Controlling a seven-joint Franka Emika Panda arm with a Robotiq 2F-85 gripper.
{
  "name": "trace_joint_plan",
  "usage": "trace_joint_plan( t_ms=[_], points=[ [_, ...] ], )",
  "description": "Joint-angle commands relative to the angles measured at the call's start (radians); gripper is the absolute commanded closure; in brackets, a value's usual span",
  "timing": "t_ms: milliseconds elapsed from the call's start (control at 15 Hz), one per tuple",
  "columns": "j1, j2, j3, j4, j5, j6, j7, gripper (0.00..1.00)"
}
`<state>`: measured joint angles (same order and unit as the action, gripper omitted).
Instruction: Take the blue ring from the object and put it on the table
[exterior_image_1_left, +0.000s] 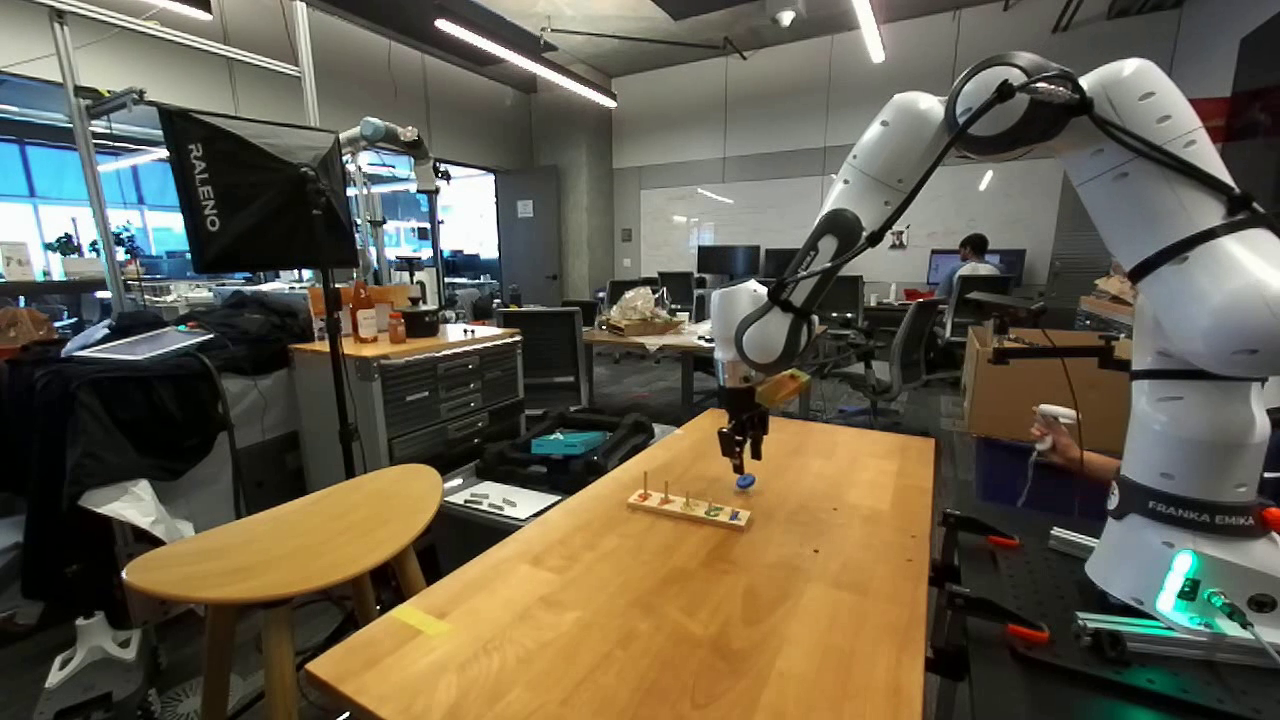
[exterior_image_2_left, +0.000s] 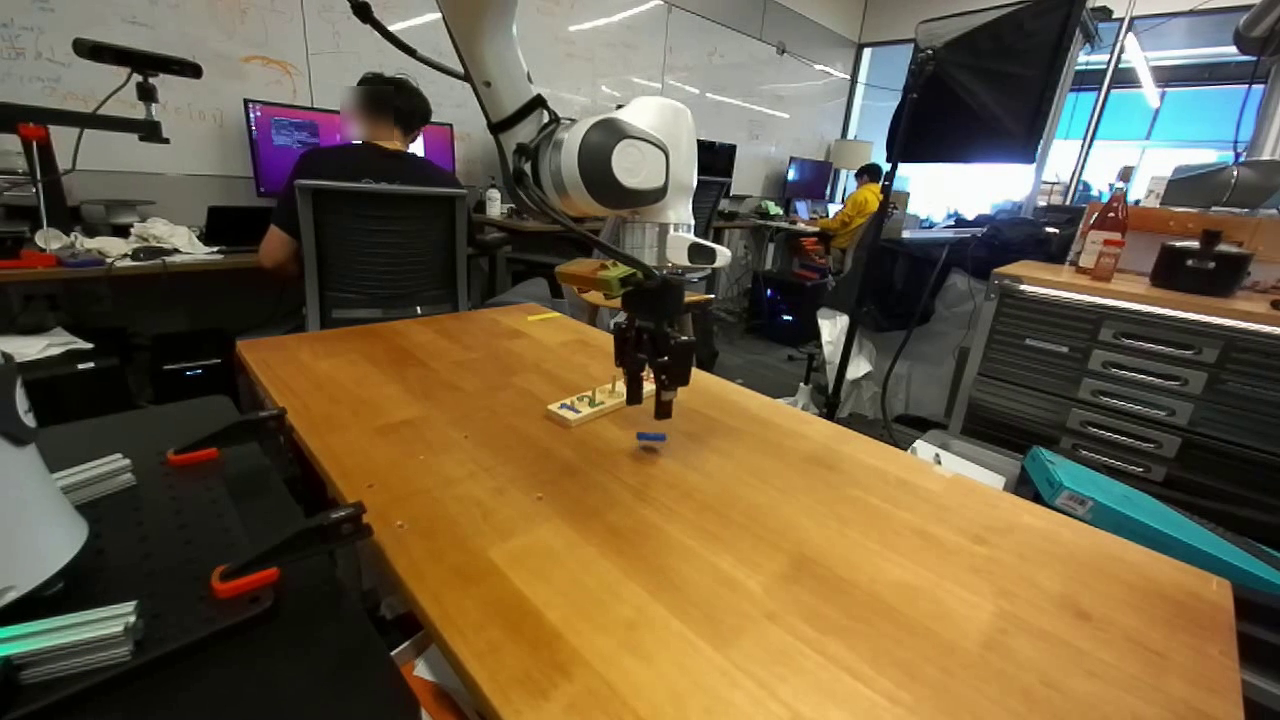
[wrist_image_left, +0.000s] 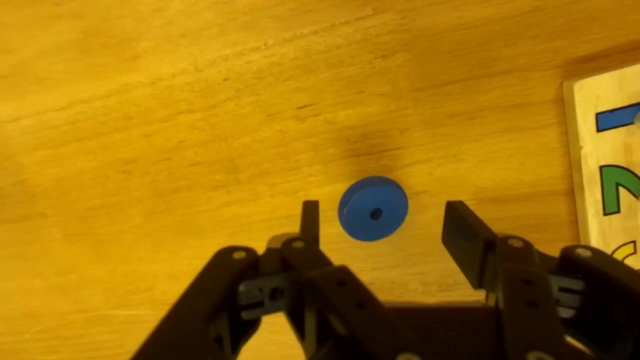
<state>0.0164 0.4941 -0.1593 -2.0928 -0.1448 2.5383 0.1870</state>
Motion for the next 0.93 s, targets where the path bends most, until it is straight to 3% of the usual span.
trace_joint_plan(
  t_ms=[0, 400, 867],
  points=[
    [0.003, -0.050, 0.036, 0.029, 0.027, -0.055, -0.007, 0.01],
    [0.027, -0.286, 0.144, 0.020, 0.061, -0.176, -0.077, 0.00],
    [0.049, -0.563, 0.201, 0.058, 0.040, -0.577, -0.078, 0.00]
  ],
)
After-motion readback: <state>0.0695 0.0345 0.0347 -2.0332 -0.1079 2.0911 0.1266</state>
